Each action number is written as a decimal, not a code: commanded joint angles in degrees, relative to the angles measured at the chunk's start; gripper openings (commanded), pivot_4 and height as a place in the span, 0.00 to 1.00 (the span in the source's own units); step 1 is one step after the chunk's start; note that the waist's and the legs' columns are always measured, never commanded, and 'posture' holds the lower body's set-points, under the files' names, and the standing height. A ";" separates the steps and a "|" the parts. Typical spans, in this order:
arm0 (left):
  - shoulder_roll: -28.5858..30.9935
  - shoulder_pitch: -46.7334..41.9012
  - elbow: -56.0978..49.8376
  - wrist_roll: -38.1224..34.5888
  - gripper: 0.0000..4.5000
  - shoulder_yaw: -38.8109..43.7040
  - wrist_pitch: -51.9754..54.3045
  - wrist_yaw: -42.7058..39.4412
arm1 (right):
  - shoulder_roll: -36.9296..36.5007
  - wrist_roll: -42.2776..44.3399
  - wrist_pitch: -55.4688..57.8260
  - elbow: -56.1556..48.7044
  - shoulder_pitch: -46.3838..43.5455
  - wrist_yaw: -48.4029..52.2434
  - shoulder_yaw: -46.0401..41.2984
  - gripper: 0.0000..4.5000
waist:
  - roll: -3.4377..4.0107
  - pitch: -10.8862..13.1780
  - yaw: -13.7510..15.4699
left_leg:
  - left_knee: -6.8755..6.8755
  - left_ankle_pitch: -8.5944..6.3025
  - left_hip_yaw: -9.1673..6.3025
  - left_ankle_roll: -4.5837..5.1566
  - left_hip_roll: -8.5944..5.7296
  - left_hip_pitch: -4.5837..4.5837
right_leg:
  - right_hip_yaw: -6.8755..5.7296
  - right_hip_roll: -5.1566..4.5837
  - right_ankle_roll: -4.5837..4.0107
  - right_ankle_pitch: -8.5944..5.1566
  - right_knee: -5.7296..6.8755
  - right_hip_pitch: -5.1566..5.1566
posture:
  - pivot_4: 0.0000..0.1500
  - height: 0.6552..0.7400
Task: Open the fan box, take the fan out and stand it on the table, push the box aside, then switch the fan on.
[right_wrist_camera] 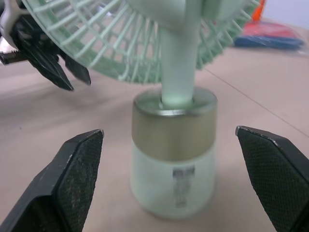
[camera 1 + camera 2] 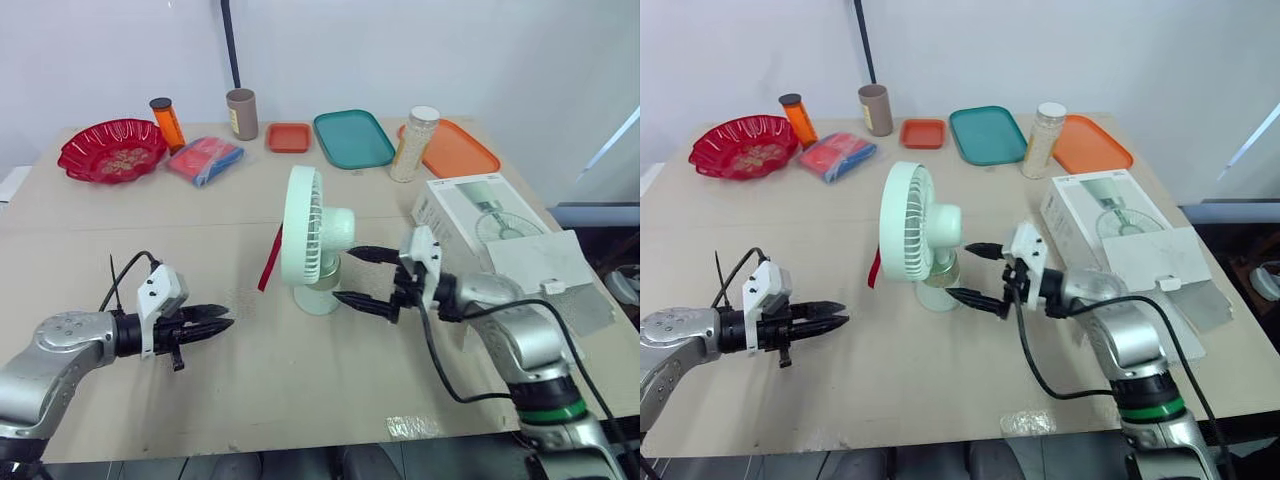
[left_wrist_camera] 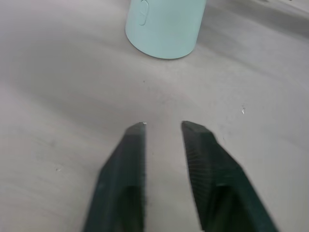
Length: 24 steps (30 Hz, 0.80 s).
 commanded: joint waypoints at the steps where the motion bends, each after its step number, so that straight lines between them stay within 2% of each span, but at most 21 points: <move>1: -0.57 -0.32 -0.98 -0.80 0.64 1.78 -0.61 1.04 | -2.33 1.15 3.51 -6.40 2.82 -4.09 -4.78 1.00 | 0.01 -0.01 -0.12 | 0.00 0.00 0.00 0.01 0.00 0.01 | 0.01 0.00 0.00 0.00 0.00 0.00 | 1.00 1.00; 3: -0.57 1.00 -2.44 -1.52 0.76 2.78 -0.37 1.60 | -3.64 1.76 5.34 -9.58 6.00 -6.03 -7.26 1.00 | 0.01 -0.01 -0.11 | 0.00 -0.01 0.01 0.02 0.01 0.02 | 0.03 0.02 0.00 0.00 0.00 0.01 | 1.00 1.00; 5: -0.52 1.86 -3.23 -2.05 0.95 3.73 -0.27 1.93 | -4.34 2.62 7.32 -12.65 8.39 -8.07 -9.39 1.00 | 0.02 -0.01 -0.10 | -0.01 -0.02 0.00 0.04 0.01 0.02 | 0.03 0.02 0.01 -0.01 0.00 0.01 | 1.00 1.00; 6: -0.48 2.24 -3.42 -2.26 0.99 4.25 -0.31 2.08 | -4.39 3.57 8.63 -14.47 9.35 -9.22 -10.57 1.00 | 0.01 -0.01 -0.09 | -0.01 -0.02 0.01 0.04 0.00 0.02 | 0.04 0.02 0.01 -0.02 0.00 0.01 | 1.00 1.00; 11: -1.27 4.16 -5.84 -4.86 0.99 7.28 1.12 4.34 | -3.97 5.81 12.56 -22.33 14.27 -14.78 -14.84 1.00 | 0.02 -0.02 -0.04 | -0.01 -0.02 0.00 0.04 0.01 0.05 | 0.04 0.02 0.01 -0.02 0.00 0.07 | 1.00 1.00; 16: -1.57 7.31 -8.15 -5.78 0.99 8.52 2.51 6.09 | -3.31 5.84 13.28 -27.26 18.90 -19.01 -16.63 1.00 | 0.02 -0.02 -0.02 | -0.05 -0.06 0.01 0.10 0.01 0.41 | 0.05 0.02 0.07 -0.08 -0.17 0.54 | 1.00 1.00; 24: -4.17 12.44 -11.04 -4.60 0.99 8.92 -0.20 9.04 | -1.57 -2.98 5.11 -31.94 30.66 -23.35 -14.76 1.00 | 0.05 -0.05 0.01 | -0.08 -0.05 0.00 0.09 -0.01 0.54 | 0.08 0.02 0.08 -0.15 -0.16 0.66 | 1.00 1.00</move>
